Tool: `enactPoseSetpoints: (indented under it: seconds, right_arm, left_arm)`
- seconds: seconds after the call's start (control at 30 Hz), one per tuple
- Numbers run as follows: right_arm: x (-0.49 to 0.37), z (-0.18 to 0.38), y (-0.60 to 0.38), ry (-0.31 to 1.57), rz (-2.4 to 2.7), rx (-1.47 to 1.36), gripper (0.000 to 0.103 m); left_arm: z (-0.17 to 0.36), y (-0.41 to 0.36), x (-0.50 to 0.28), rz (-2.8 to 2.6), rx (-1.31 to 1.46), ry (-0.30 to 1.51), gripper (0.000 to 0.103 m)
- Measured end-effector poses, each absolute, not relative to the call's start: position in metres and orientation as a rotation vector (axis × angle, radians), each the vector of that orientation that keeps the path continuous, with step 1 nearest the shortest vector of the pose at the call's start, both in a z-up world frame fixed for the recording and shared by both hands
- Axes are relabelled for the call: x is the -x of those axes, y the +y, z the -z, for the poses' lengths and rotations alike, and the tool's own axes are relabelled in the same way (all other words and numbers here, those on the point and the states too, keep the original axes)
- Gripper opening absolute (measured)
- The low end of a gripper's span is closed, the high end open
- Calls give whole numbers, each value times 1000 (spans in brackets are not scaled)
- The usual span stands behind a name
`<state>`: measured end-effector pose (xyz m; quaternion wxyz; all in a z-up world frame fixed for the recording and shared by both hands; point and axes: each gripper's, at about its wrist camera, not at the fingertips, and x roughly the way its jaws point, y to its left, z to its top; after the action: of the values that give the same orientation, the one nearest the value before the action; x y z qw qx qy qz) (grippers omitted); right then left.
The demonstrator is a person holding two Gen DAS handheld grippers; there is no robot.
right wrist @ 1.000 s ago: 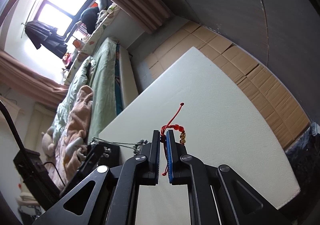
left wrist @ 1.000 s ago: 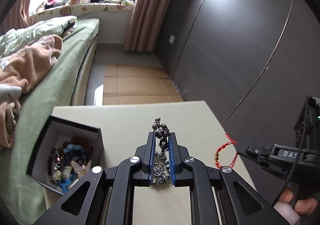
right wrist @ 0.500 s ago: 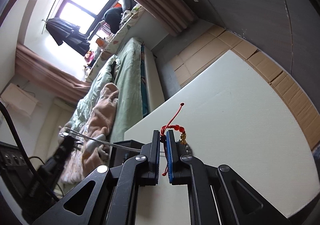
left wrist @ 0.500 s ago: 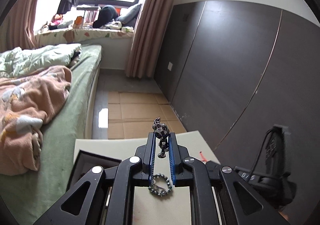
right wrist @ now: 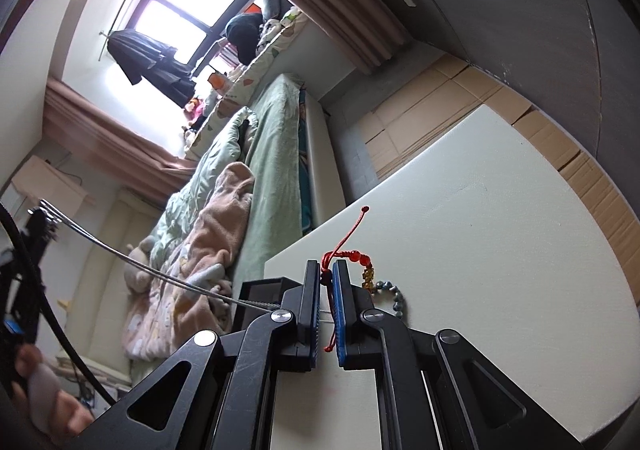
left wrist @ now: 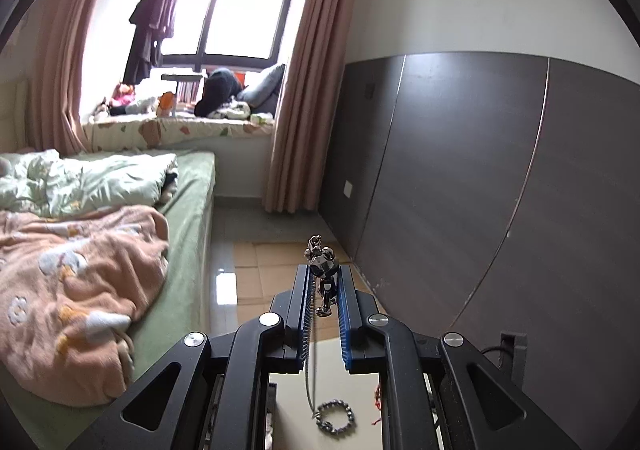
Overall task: Organize jewelry
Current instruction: 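Carry the silver chain to the box with the left tool while the right tool carries the red bracelet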
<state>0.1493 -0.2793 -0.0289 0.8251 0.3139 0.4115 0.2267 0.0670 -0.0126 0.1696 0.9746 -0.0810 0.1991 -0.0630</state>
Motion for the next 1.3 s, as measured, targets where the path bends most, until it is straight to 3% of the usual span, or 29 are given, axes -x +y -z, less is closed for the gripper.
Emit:
enactPoseSetpoints:
  seconds: [0.3,0.6,1.3]
  right_arm:
    - [-150,30,-267,882,-495,-649,8]
    - [-146,25,-257,859,-530,-628,8]
    - [-137,18,-228,814,-598,-591,8]
  left_arm:
    - [-196,7,-57,97,141,337,13]
    - [-189,30,-60,55,178,337,13]
    - [-48,68,-93,92,403,601,13]
